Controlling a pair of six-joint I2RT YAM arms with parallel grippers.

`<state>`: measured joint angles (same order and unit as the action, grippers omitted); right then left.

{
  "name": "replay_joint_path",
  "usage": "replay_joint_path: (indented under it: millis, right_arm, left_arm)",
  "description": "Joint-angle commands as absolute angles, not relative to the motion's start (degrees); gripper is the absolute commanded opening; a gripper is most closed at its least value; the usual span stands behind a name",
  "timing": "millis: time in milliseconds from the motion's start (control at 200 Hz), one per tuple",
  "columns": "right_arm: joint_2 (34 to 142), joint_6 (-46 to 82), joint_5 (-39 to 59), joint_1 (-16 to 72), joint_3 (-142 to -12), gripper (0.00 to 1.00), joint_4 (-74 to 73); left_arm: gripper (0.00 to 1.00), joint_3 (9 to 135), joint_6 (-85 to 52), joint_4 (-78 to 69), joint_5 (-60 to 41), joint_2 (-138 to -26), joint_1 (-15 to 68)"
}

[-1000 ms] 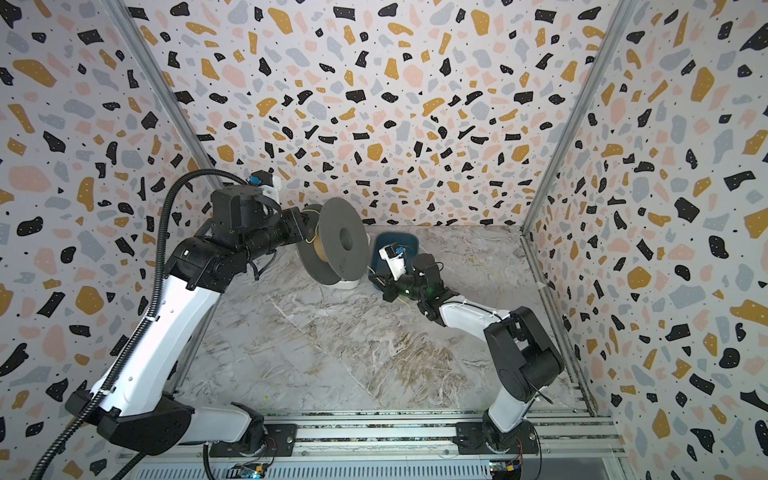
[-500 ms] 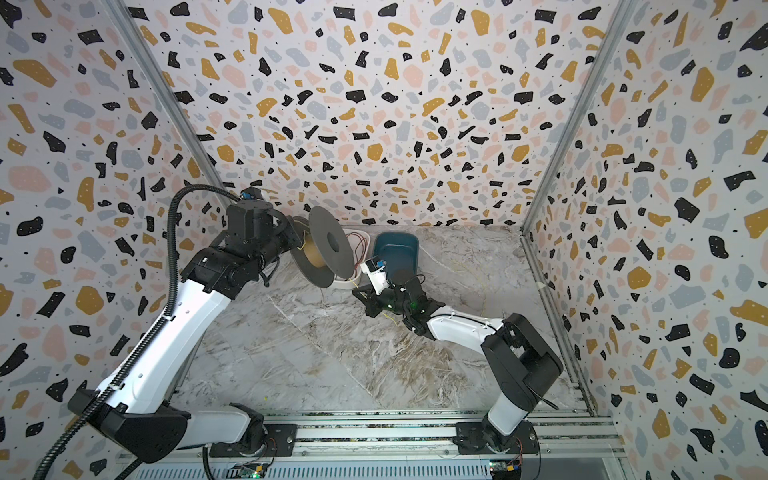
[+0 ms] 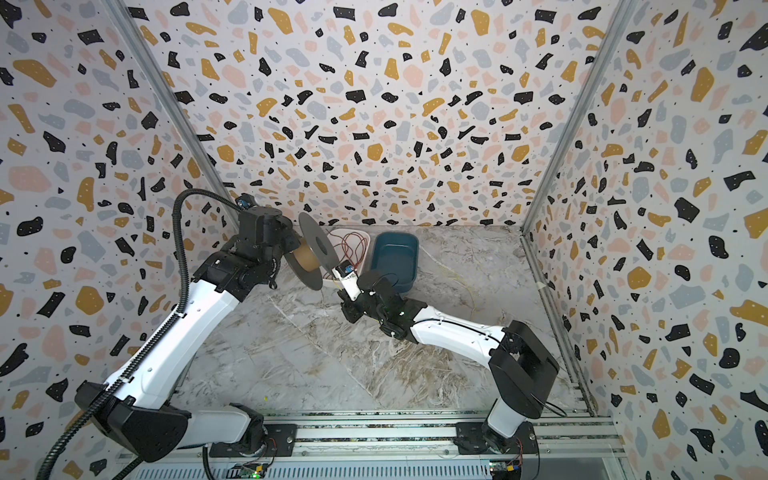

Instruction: Wrap the cables

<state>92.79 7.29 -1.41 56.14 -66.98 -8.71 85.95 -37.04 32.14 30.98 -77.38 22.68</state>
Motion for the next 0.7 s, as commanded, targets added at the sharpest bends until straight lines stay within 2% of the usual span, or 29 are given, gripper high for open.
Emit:
replay_joint_path:
  millis: [0, 125, 265, 526, 606, 696]
  right_arm:
    - [89.1, 3.0, -12.3, 59.5, -69.1, 0.0, -2.8]
    - [89.9, 2.5, -24.0, 61.1, -69.9, 0.0, -1.2]
    - [88.9, 1.0, -31.5, 61.8, -66.4, 0.0, -6.5]
    - [86.8, -6.2, -36.7, 62.6, -62.0, 0.03, -19.6]
    - [86.2, -9.2, -38.6, 62.7, -60.4, 0.11, -24.4]
    - [85.3, -12.3, -39.3, 62.7, -58.3, 0.12, -29.5]
  left_arm:
    - [0.0, 87.2, -37.0, 24.2, 39.7, -77.8, 21.5]
    - [0.0, 88.6, -35.6, 26.7, 39.4, -78.6, 21.6]
    - [0.0, 90.1, -34.5, 29.0, 37.5, -79.1, 21.8]
    - [0.0, 94.1, -33.3, 34.2, 34.8, -81.4, 22.2]
    - [0.0, 94.4, -33.3, 34.6, 33.5, -81.3, 22.2]
    - [0.0, 94.3, -33.2, 34.8, 32.6, -81.3, 22.2]
